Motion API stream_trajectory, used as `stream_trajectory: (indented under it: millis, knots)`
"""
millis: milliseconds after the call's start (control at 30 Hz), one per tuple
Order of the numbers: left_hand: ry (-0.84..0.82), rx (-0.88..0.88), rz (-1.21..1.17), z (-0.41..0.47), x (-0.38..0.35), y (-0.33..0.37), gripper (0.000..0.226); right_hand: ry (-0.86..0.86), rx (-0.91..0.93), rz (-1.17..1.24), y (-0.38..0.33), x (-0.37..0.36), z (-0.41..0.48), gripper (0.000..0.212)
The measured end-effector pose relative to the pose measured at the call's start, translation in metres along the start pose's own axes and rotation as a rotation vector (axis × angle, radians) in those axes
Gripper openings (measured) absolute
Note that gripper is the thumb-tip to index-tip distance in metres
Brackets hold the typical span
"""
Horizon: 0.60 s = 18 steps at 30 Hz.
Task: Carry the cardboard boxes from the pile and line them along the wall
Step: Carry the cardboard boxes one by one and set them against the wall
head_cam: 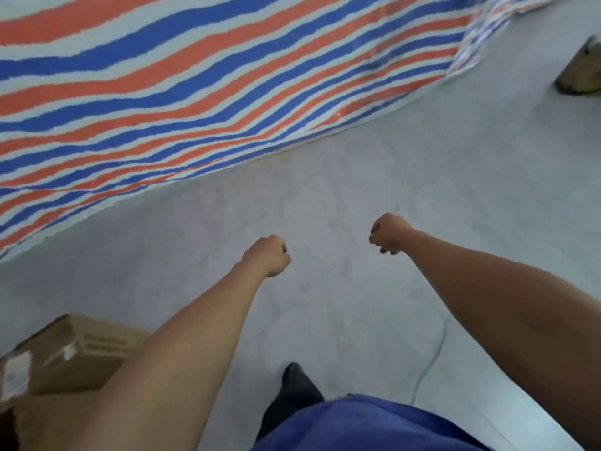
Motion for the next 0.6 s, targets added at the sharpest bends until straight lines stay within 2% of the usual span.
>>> stream_trajectory:
  millis: [133, 400, 600]
  knots:
    - [-0.064, -0.129, 0.109, 0.086, -0.005, 0.073, 0.010, 0.021, -0.137, 0.049, 0.062, 0.038, 0.055, 0.027]
    - [-0.140, -0.313, 0.247, 0.261, 0.003, 0.212, 0.029, 0.089, -0.321, 0.194, 0.117, 0.125, 0.188, 0.026]
    - [-0.131, -0.508, 0.297, 0.372, 0.027, 0.366, 0.032, 0.206, -0.433, 0.352, 0.171, 0.211, 0.268, 0.031]
Point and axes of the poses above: each hand's wrist, its own z-axis towards the middle knuckle, its own x-axis out of the back of the hand, y = z × x, the point moved 1 cm from there along z, towards the middle knuckle, and after that the axes turned 13 degrees about y, right-handed, at the moved point
